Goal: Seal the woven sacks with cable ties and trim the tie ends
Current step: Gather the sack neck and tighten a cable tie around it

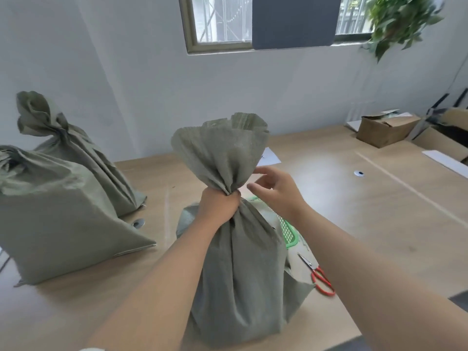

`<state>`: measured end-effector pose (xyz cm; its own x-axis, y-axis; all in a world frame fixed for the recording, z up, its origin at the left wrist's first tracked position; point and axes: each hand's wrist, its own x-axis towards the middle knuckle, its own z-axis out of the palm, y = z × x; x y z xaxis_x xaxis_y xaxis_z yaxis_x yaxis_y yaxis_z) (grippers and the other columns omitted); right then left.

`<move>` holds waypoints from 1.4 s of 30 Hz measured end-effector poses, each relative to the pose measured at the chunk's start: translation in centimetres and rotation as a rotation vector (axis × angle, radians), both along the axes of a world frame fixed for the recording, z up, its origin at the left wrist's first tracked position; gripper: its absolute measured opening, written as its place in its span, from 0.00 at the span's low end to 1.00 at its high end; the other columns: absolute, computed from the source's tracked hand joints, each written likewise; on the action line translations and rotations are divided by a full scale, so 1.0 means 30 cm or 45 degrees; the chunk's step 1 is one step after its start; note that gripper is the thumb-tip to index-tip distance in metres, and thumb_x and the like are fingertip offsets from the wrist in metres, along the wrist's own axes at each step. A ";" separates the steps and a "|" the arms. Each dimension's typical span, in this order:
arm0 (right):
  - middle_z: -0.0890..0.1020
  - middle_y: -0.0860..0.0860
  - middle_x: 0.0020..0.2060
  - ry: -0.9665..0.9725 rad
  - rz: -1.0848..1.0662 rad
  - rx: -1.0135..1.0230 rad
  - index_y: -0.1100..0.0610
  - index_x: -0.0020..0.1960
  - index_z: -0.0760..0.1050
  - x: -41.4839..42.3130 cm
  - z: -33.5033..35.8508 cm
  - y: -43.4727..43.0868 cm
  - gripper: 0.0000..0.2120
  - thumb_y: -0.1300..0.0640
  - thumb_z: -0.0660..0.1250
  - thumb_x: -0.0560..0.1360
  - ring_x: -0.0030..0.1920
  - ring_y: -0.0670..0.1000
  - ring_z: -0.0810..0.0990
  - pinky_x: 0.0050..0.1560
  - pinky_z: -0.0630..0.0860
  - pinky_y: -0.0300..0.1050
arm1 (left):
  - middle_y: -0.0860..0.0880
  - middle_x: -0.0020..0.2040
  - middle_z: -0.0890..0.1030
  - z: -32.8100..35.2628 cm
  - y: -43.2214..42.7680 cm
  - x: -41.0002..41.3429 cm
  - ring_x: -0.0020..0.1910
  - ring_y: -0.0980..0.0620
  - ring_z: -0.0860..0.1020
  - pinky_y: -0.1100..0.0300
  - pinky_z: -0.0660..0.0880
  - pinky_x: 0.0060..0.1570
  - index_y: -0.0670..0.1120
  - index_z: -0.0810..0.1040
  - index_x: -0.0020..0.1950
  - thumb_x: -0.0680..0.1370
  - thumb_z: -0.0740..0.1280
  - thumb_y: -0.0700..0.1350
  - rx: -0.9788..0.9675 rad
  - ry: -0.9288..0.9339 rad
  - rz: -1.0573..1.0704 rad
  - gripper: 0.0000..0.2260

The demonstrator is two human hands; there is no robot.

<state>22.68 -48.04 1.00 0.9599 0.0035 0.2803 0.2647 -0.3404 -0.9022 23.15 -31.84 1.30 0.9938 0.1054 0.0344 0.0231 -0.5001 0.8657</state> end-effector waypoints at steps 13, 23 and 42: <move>0.85 0.52 0.38 0.235 -0.201 -0.189 0.51 0.55 0.82 0.156 -0.194 -0.262 0.11 0.59 0.70 0.74 0.38 0.50 0.81 0.49 0.80 0.51 | 0.51 0.37 0.81 -0.073 -0.091 0.161 0.42 0.51 0.78 0.60 0.73 0.41 0.47 0.80 0.31 0.75 0.67 0.42 -0.253 0.165 -0.045 0.13; 0.84 0.49 0.49 0.657 -0.219 -0.664 0.51 0.61 0.79 0.367 -0.528 -0.548 0.15 0.57 0.67 0.74 0.48 0.51 0.79 0.51 0.76 0.44 | 0.52 0.30 0.74 -0.104 -0.195 0.319 0.33 0.53 0.71 0.60 0.67 0.34 0.46 0.72 0.32 0.75 0.65 0.43 -0.034 0.232 0.047 0.11; 0.81 0.53 0.53 0.965 -0.224 -1.182 0.52 0.53 0.79 0.508 -0.959 -0.638 0.08 0.59 0.64 0.76 0.51 0.58 0.81 0.47 0.76 0.45 | 0.52 0.29 0.75 -0.183 -0.230 0.446 0.36 0.52 0.75 0.60 0.69 0.36 0.48 0.76 0.26 0.71 0.69 0.43 0.041 0.343 0.163 0.13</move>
<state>37.93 -67.18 -27.78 0.8869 -0.2419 -0.3935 -0.3399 -0.9186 -0.2015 36.53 -38.73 -4.18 0.9462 0.2338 -0.2236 0.3147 -0.5053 0.8035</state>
